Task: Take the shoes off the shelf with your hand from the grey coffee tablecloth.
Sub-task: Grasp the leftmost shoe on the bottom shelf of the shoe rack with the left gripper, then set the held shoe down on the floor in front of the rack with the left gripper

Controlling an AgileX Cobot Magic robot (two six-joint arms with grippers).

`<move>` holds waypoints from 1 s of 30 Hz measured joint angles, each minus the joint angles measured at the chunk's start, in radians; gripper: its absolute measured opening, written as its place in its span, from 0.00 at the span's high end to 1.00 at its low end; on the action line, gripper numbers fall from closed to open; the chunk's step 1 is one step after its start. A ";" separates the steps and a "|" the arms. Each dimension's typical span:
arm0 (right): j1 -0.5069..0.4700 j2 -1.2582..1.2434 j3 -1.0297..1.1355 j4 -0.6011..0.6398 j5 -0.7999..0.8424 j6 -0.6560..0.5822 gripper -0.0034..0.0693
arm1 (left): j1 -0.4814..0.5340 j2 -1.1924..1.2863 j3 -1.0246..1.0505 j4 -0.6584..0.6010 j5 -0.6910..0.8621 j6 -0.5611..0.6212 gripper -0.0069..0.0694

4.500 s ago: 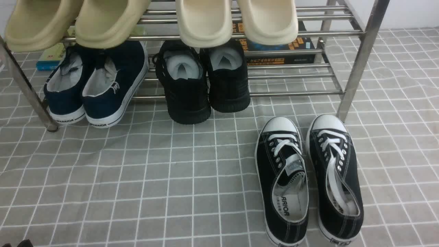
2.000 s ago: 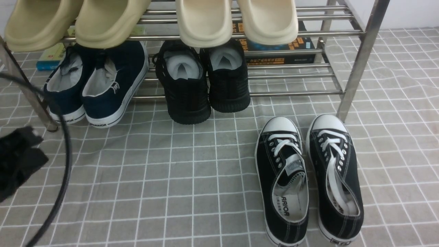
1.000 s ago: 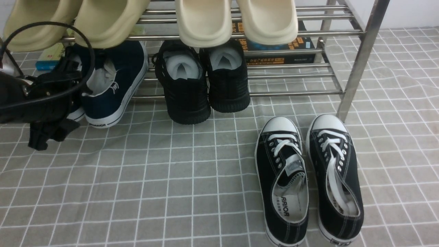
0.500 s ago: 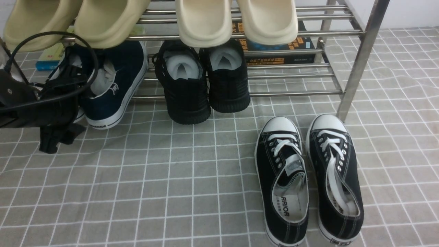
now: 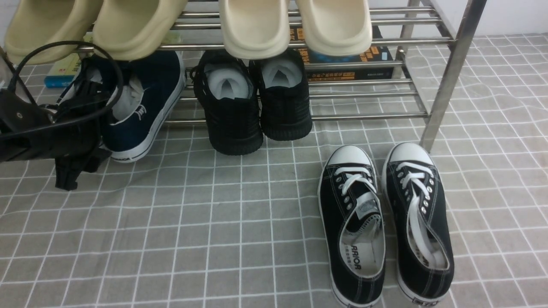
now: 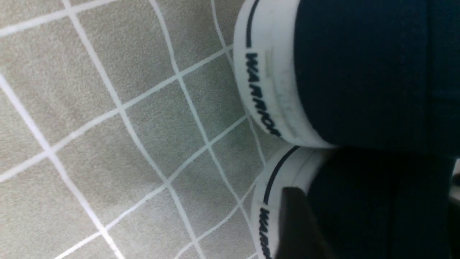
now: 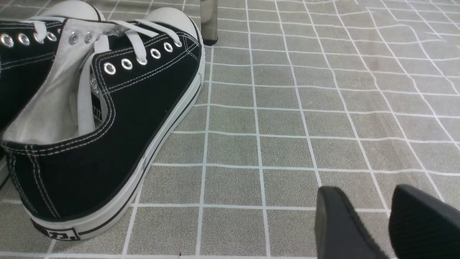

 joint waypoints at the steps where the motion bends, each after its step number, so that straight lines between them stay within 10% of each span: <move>1: 0.000 0.000 0.000 0.000 0.000 0.000 0.62 | 0.000 0.003 -0.001 -0.001 0.017 0.002 0.51; 7: 0.000 0.000 0.000 0.000 0.000 0.000 0.62 | 0.000 -0.006 0.002 0.001 0.121 0.004 0.83; 20: 0.000 0.000 0.000 0.000 0.000 0.000 0.62 | 0.000 -0.233 0.023 0.100 0.539 -0.009 0.84; 30: 0.000 0.000 0.000 0.000 0.000 0.000 0.62 | 0.000 -0.417 0.302 0.228 0.534 -0.128 0.84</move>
